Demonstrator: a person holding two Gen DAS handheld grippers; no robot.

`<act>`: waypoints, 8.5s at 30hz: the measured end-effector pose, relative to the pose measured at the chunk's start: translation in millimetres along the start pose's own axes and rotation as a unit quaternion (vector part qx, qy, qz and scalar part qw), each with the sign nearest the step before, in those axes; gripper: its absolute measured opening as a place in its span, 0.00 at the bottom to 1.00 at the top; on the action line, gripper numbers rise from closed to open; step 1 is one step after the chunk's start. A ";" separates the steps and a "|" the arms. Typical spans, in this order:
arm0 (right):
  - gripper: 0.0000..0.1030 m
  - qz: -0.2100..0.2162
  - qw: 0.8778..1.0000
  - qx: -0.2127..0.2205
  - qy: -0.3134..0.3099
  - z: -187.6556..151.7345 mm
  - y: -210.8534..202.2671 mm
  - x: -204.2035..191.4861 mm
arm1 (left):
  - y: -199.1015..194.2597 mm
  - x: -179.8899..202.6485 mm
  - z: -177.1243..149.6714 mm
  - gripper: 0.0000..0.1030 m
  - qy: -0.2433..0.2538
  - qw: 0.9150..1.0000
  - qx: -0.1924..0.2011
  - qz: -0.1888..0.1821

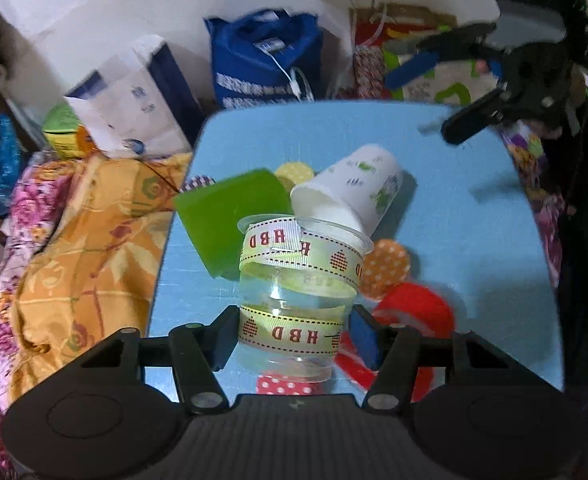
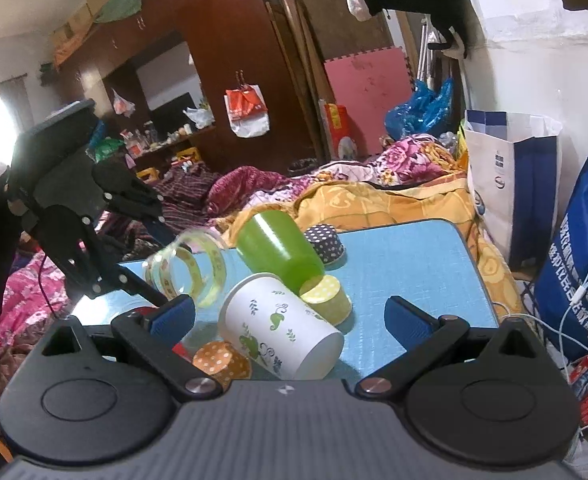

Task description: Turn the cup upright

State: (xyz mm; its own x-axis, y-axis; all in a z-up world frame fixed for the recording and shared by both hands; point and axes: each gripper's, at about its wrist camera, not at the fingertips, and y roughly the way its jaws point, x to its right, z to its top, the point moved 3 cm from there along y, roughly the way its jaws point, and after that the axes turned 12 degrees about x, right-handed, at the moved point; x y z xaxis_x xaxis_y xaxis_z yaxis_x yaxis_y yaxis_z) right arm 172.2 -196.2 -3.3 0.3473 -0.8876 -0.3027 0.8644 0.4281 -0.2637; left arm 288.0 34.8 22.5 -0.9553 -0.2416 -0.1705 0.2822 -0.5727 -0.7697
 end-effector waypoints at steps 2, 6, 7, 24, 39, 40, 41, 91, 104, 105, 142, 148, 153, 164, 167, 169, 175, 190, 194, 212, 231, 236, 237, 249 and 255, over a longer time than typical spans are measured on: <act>0.99 0.012 1.000 0.006 0.005 -2.0 -3.9 1.2 | -14.3 9.7 2.8 0.61 -0.012 1.000 0.013 0.025; 0.99 0.036 0.999 0.017 0.018 -7.5 -13.0 5.4 | -44.5 30.4 7.7 0.61 -0.102 0.990 0.061 0.079; 0.99 0.042 0.999 0.018 0.021 -9.8 -15.5 6.6 | -50.9 37.6 7.0 0.61 -0.133 0.983 0.079 0.097; 0.99 0.067 0.997 0.000 0.029 -60.5 -68.3 21.0 | 20.9 166.7 -42.3 0.60 -0.472 0.862 0.128 0.130; 0.99 0.064 0.992 -0.047 0.100 -72.0 -54.5 -1.3 | 37.1 175.9 -56.2 0.70 -0.529 0.819 0.178 0.128; 0.99 0.066 0.989 -0.051 0.118 -72.1 -52.6 0.2 | 37.1 177.4 -59.0 0.70 -0.527 0.821 0.184 0.120; 0.99 0.064 0.988 -0.055 0.132 -74.7 -51.7 1.5 | 36.6 178.3 -61.6 0.70 -0.526 0.822 0.188 0.114; 0.64 0.002 0.994 0.023 -0.102 -60.3 -18.9 -94.8 | -72.3 200.9 -139.9 0.71 -0.475 0.787 0.361 0.157; 0.65 0.027 0.963 0.215 -0.159 -123.9 -18.6 -106.5 | -72.4 203.6 -148.9 0.71 -0.468 0.754 0.420 0.191; 0.65 0.031 0.961 0.221 -0.166 -125.2 -17.7 -108.7 | -73.4 204.8 -149.3 0.71 -0.465 0.753 0.425 0.190; 0.99 0.044 0.961 0.251 -0.106 -77.8 -98.7 -88.4 | -84.4 234.2 -122.1 0.97 -0.378 0.736 0.340 0.448; 0.99 0.003 0.981 0.164 -0.105 -66.9 -110.9 -93.0 | -91.6 255.2 -94.3 0.97 -0.387 0.740 0.304 0.458; 0.99 -0.007 0.985 0.103 -0.141 -70.5 -116.1 -100.2 | -96.5 277.0 -77.3 0.97 -0.393 0.748 0.272 0.460; 0.99 -0.009 0.995 0.029 -0.091 -77.9 -96.6 -84.8 | -59.1 269.1 -73.6 0.97 -0.419 0.772 0.207 0.431; 0.99 -0.011 0.995 0.030 -0.094 -78.4 -98.3 -83.2 | -55.7 267.8 -75.7 0.97 -0.419 0.772 0.197 0.435; 0.99 -0.011 0.995 0.030 -0.095 -78.5 -99.4 -83.8 | -55.0 268.9 -76.1 0.97 -0.417 0.773 0.195 0.436; 0.99 -0.008 0.995 0.027 -0.099 -79.2 -99.7 -85.4 | -56.6 273.6 -71.1 0.97 -0.405 0.774 0.189 0.449; 0.99 -0.006 0.995 0.027 -0.091 -78.1 -99.4 -81.8 | -54.5 277.5 -62.1 0.97 -0.390 0.779 0.183 0.456; 0.99 -0.004 0.996 0.026 -0.089 -78.5 -99.1 -81.4 | -54.8 278.7 -61.8 0.97 -0.392 0.777 0.184 0.458; 0.99 -0.003 0.996 0.026 -0.086 -79.2 -99.4 -78.8 | -54.1 278.0 -62.9 0.97 -0.394 0.769 0.182 0.469; 0.99 -0.002 0.996 0.026 -0.086 -77.9 -101.9 -79.2 | -54.2 278.3 -61.3 0.97 -0.394 0.768 0.182 0.470; 0.99 -0.002 0.996 0.026 -0.086 -76.6 -103.4 -78.4 | -52.2 279.9 -57.9 0.97 -0.391 0.770 0.181 0.471; 0.99 -0.003 0.996 0.027 -0.086 -76.5 -103.6 -78.3 | -51.6 279.9 -56.9 0.97 -0.391 0.770 0.181 0.471; 0.99 -0.006 0.996 0.029 -0.083 -74.6 -105.3 -75.9 | -42.9 277.7 -50.8 0.97 -0.390 0.775 0.175 0.466; 0.99 -0.006 0.996 0.030 -0.083 -74.5 -105.2 -75.6 | -43.1 277.4 -50.4 0.97 -0.390 0.774 0.177 0.467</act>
State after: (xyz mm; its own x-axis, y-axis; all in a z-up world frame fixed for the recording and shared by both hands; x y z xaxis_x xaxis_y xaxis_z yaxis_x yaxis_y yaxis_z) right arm 27.9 -161.4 -20.9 0.3876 -0.9107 -0.1429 0.8872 0.4107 -0.2104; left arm 6.4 32.0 -22.7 -0.0149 -0.9997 -0.0212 0.9557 -0.0080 -0.2942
